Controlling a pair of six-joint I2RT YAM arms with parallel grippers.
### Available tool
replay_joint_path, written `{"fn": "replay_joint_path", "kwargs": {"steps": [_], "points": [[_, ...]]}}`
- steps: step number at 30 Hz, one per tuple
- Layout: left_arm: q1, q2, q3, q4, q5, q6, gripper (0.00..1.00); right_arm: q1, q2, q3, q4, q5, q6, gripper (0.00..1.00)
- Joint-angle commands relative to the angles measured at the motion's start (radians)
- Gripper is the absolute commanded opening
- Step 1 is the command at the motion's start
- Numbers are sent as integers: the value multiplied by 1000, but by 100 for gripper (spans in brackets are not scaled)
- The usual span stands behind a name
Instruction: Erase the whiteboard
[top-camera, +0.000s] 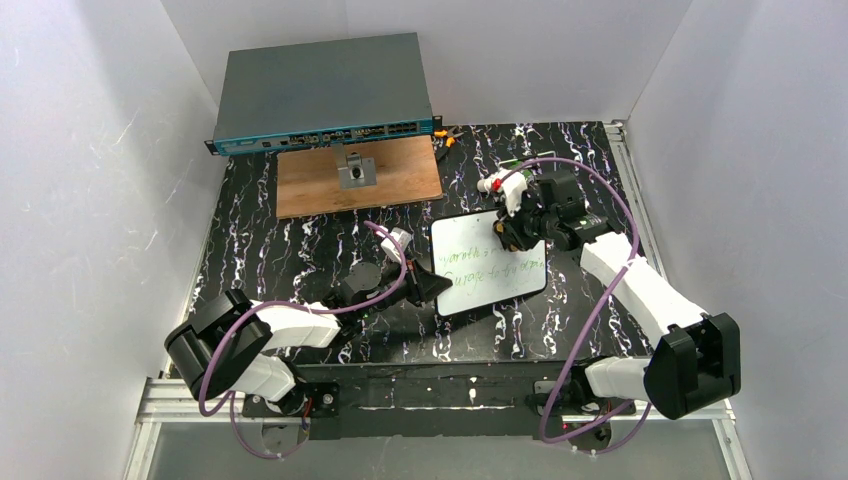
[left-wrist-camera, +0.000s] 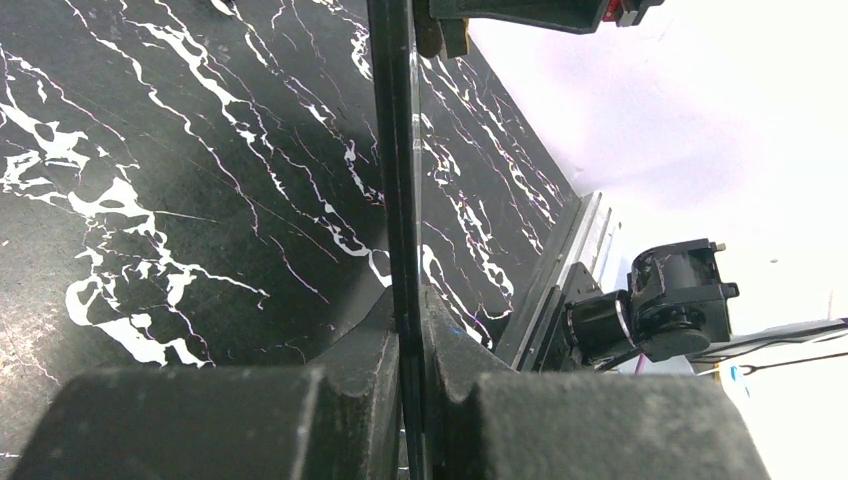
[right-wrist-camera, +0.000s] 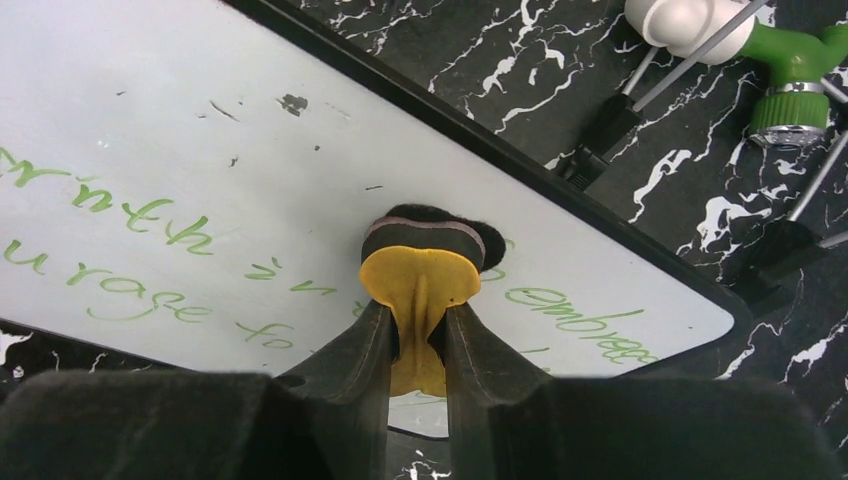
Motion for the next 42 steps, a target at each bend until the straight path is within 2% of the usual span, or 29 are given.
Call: {"fn": "replay_joint_path", "kwargs": {"steps": [1,4,7,14,17,20,23,28,32,34,38,42], "points": [[-19,-25,22,3,98,71,0,-10,-8,12,-56,-189,-85,1],[-20,-28,21,0,98,73,0,-9,-9,26,-166,-390,-174,1],[-21,-28,22,0,96,73,0,-9,-19,22,-167,-424,-170,1],[-20,-33,25,-9,99,74,0,-24,-22,-8,89,10,65,1],[-19,-35,25,-13,98,75,0,-38,-27,-23,138,109,100,1],[-20,-35,25,-12,99,74,0,-53,-30,-32,147,129,104,1],[-21,-35,28,-14,101,75,0,-58,-28,-21,93,33,56,1],[-21,-31,33,-17,105,77,0,-59,-28,13,-112,-368,-116,1],[-19,-32,32,-17,106,77,0,-59,-31,21,-148,-447,-144,1],[-20,-30,33,-17,107,78,0,-59,-28,12,-98,-367,-93,1],[-19,-32,32,-16,106,75,0,-63,-28,-10,70,-34,63,1],[-20,-35,30,-18,104,74,0,-74,-34,-27,103,23,71,1]]}}
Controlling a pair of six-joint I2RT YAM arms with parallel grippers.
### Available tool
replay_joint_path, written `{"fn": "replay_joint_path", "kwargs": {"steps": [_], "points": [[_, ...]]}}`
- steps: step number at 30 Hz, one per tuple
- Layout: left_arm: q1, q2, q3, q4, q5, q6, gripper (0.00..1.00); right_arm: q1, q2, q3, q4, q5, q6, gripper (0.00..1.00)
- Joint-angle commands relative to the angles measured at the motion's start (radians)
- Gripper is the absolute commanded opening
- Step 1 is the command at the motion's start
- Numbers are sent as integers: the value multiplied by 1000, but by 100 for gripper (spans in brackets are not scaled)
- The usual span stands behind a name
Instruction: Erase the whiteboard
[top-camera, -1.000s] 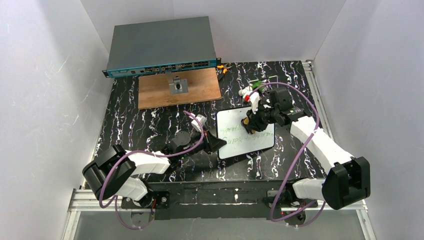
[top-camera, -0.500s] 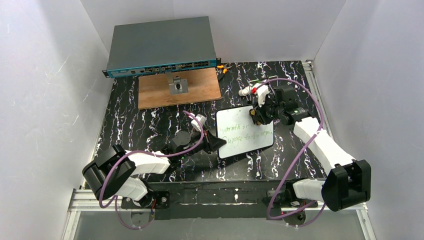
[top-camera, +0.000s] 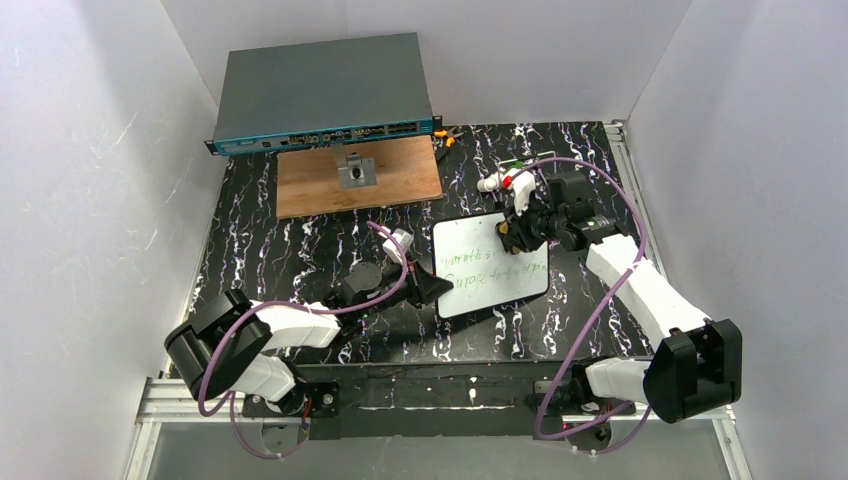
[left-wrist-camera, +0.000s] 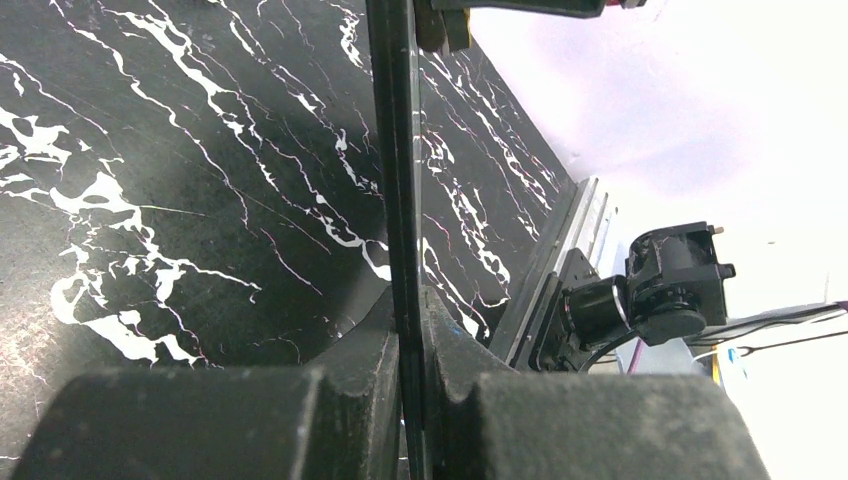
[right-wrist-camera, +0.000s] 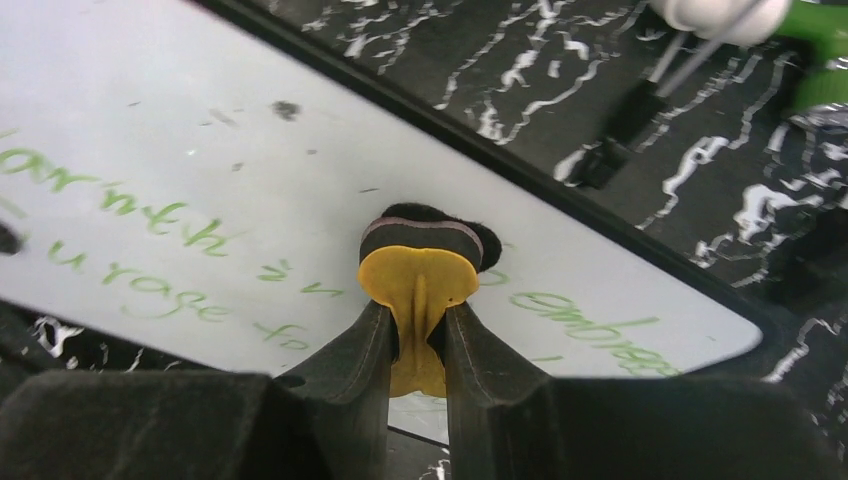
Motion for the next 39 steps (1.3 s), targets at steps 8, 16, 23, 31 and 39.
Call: {"fn": "replay_joint_path", "kwargs": {"steps": [8,16,23,31,39], "points": [[-18,-44,19,-21,60,63,0,-19,-15,0,-5,-49,-81,1],[-18,-29,26,-10,68,61,0,-16,-27,-4,-43,-208,-118,1],[-18,-38,24,-16,68,66,0,-32,-20,-23,127,154,47,1],[-19,-36,26,-15,68,68,0,-44,-15,-15,18,-54,-58,1],[-18,-37,28,-21,69,72,0,-39,-33,3,-113,-347,-171,1]]}}
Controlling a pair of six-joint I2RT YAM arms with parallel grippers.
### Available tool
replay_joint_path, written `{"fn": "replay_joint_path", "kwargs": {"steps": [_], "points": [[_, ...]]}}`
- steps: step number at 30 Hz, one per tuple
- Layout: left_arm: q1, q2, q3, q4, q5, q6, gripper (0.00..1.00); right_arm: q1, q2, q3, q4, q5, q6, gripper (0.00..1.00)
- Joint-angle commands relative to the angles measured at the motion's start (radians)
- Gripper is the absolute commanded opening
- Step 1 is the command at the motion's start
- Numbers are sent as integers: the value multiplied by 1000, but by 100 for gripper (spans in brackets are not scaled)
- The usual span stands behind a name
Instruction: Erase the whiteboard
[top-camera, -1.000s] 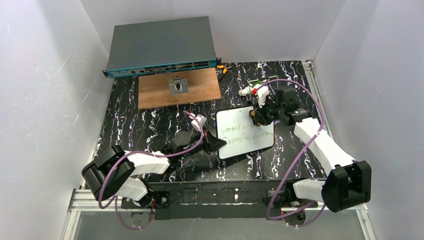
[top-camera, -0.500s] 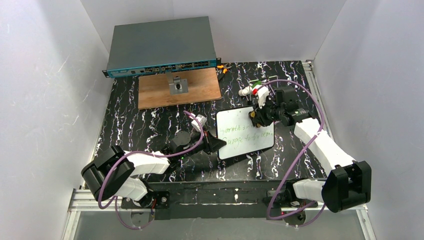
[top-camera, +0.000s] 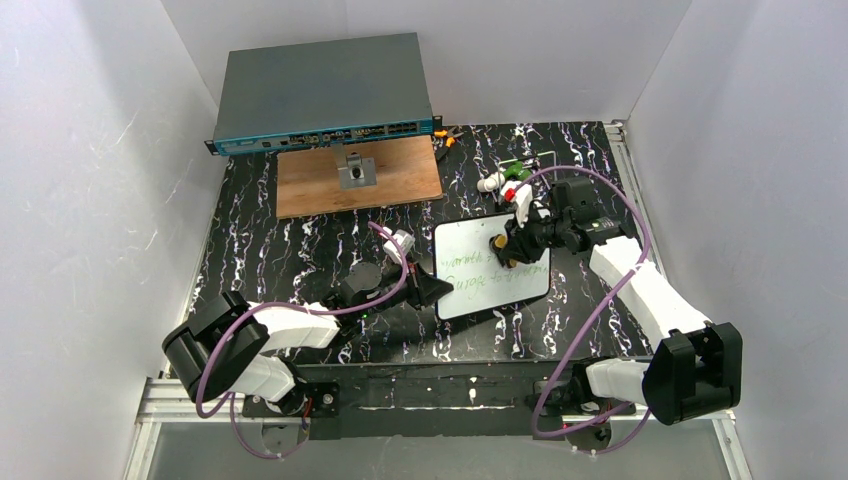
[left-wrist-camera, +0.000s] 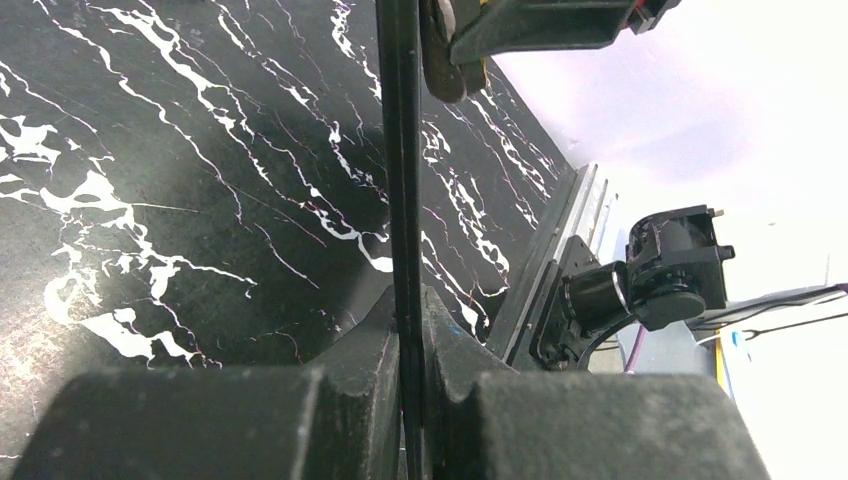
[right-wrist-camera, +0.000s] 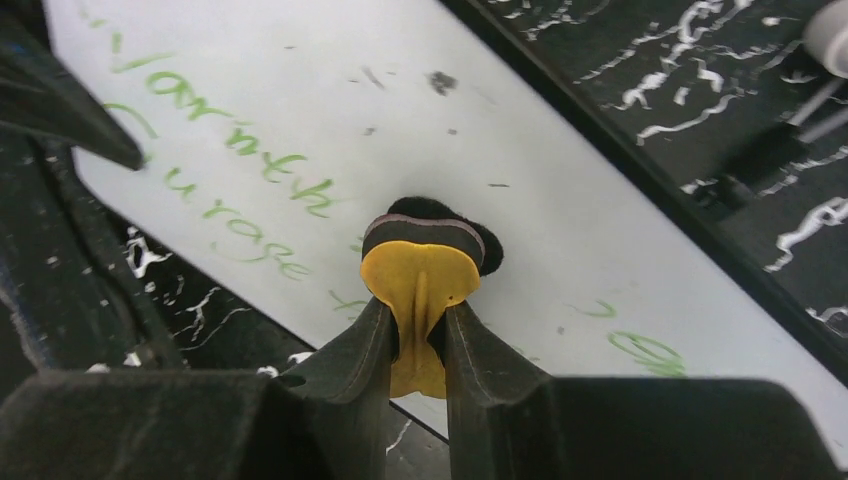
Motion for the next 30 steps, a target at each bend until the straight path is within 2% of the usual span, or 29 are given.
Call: {"fn": "replay_joint_path", "kwargs": {"steps": [1,6,9,14,20,24,26,30], "points": [[-19,-22,30,-3,58,55,0,6,-21,26,-55,-151,-53,1],[-17,-26,27,-1,57,56,0,-12,-7,12,82,133,71,1],[-18,-31,23,-4,55,59,0,-41,0,10,121,216,104,1],[-18,-24,22,4,59,59,0,-63,-2,4,117,179,98,1],[-18,-20,25,7,62,58,0,-43,-5,14,17,-76,16,1],[-17,-16,24,10,60,55,0,-13,-15,14,-16,-154,-16,1],[-18,-16,25,10,60,55,0,-13,-13,13,6,-120,8,1],[-17,-19,23,8,59,54,0,-18,-14,-6,148,164,139,1]]}}
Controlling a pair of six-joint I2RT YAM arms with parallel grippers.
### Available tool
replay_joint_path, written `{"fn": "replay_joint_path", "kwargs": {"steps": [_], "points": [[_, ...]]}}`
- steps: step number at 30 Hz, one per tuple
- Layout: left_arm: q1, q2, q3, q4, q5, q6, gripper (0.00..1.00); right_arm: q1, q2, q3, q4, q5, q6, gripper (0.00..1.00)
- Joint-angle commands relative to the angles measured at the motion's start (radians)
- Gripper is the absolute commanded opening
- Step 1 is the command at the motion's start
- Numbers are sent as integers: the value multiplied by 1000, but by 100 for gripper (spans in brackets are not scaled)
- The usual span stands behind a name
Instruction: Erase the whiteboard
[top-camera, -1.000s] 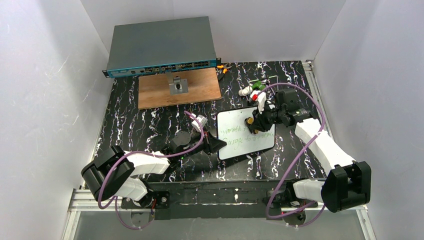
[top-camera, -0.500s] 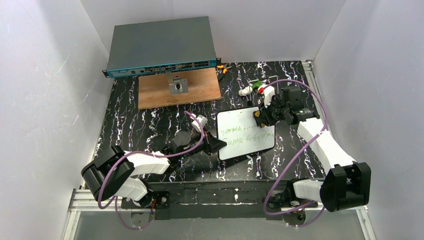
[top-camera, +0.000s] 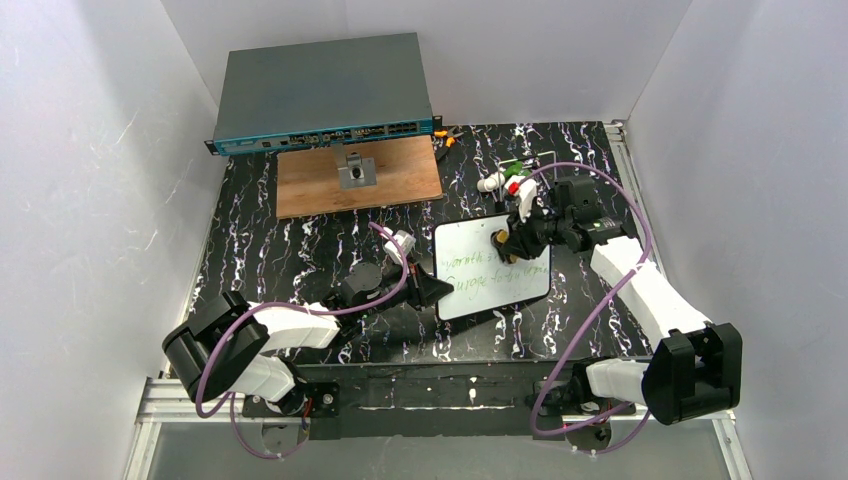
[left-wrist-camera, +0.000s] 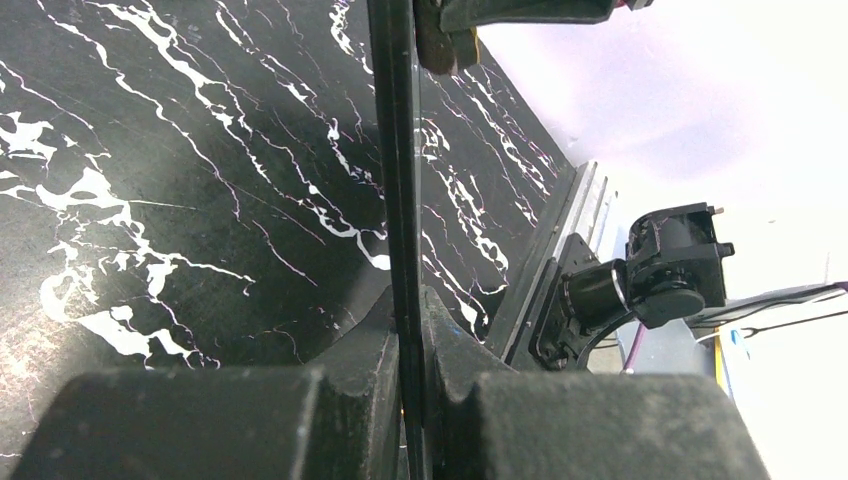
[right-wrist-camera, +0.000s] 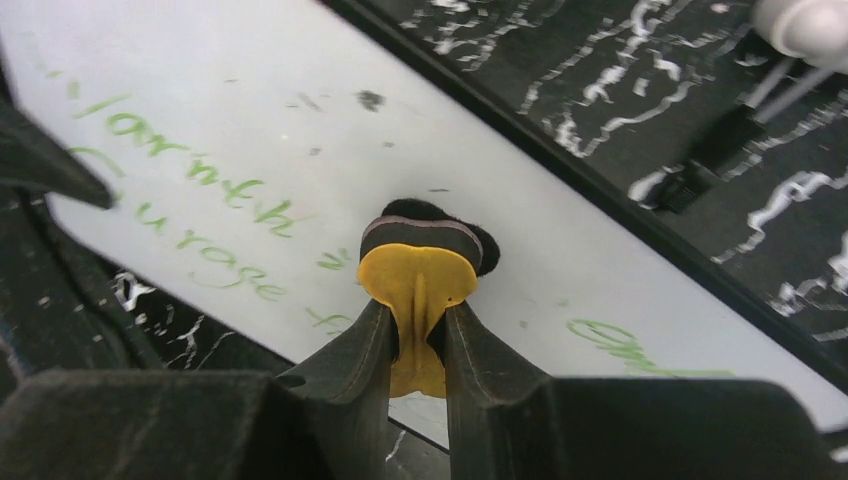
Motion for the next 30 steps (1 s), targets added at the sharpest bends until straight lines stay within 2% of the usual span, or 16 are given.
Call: {"fn": "replay_joint_path", "kwargs": {"steps": [1,3,7,13,18,21,30], "points": [[-13,-20,22,9,50,46,0,-10,-13,-8,168,276,132,1],[-13,-18,20,13,48,46,0,-18,-8,-17,200,371,157,1],[-15,-13,26,12,57,47,0,-27,-7,-29,190,337,134,1],[-14,-23,17,11,49,48,0,-25,-3,6,16,-1,-10,1],[-14,-17,24,6,53,49,0,-13,-15,10,-48,-133,-74,1],[-13,-17,26,3,55,49,0,-13,-17,6,-29,-105,-57,1],[-14,-29,24,-7,52,55,0,-48,-4,-11,130,195,77,1]]}}
